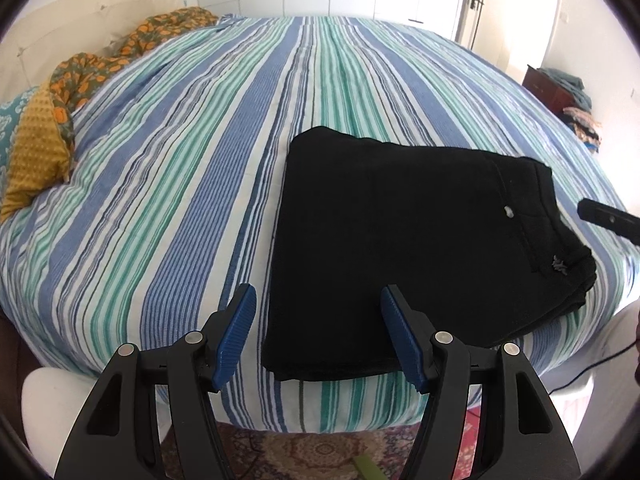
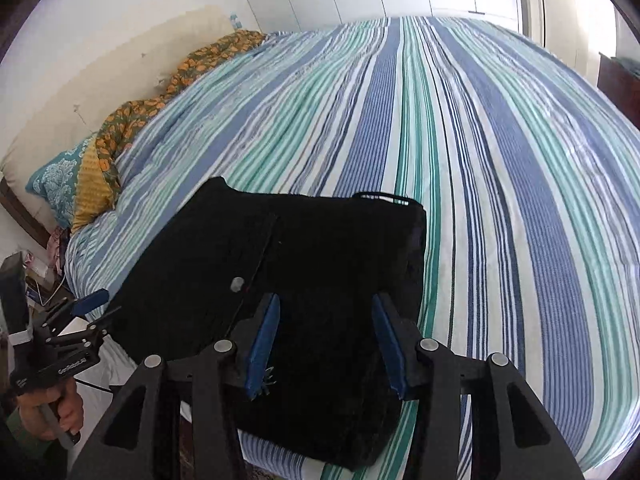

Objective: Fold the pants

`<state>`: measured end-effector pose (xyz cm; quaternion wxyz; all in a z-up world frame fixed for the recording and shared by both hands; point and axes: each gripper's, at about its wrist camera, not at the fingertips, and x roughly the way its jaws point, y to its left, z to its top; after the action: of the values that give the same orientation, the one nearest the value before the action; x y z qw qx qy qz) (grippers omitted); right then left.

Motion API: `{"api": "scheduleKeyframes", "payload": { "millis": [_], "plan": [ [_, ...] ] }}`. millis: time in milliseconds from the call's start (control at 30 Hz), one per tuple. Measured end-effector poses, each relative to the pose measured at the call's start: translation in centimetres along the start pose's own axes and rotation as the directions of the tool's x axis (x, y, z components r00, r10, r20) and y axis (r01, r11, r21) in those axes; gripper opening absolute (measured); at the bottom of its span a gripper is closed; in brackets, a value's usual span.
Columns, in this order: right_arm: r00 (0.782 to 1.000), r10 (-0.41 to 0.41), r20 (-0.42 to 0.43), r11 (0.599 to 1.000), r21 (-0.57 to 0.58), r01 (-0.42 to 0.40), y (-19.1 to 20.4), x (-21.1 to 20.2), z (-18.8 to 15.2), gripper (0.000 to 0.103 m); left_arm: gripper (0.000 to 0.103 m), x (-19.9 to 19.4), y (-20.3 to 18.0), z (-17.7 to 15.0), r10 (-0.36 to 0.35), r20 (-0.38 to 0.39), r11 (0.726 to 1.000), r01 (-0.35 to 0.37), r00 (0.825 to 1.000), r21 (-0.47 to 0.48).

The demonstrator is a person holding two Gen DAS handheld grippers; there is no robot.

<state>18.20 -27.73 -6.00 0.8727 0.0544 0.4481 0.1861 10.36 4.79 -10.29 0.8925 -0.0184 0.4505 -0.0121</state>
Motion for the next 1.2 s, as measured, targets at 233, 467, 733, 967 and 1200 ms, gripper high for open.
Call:
{"api": "scheduleKeyframes", "payload": {
  "millis": [233, 467, 733, 967, 1200],
  "plan": [
    [0.999, 0.039, 0.017, 0.999, -0.015, -0.039, 3.6, -1.3, -5.3, 0.049, 0.070, 1.8, -1.3, -0.9, 0.020, -0.040, 0.998, -0.018, 0.999, 0.055],
    [0.999, 0.025, 0.024, 0.997, 0.070, -0.027, 2.4, 1.3, -7.2, 0.050, 0.074, 2.1, -1.1, -1.5, 0.006, -0.040, 0.999, -0.005, 0.999, 0.035],
    [0.997, 0.062, 0.049, 0.991, 0.115, -0.067, 2.1, 1.5, -7.3, 0.050, 0.079, 2.3, -0.7, -1.9, -0.020, -0.042, 1.000, 0.020, 0.999, 0.005],
    [0.998, 0.047, 0.049, 0.993, 0.102, -0.052, 2.3, 1.5, -7.4, 0.050, 0.079, 2.2, -0.7, -1.9, -0.018, -0.042, 1.000, 0.018, 0.999, 0.009],
    [0.998, 0.042, 0.049, 0.994, 0.098, -0.047, 2.3, 1.6, -7.4, 0.050, 0.080, 2.3, -0.6, -1.9, -0.015, -0.041, 1.000, 0.015, 0.999, 0.012]
  ]
}}
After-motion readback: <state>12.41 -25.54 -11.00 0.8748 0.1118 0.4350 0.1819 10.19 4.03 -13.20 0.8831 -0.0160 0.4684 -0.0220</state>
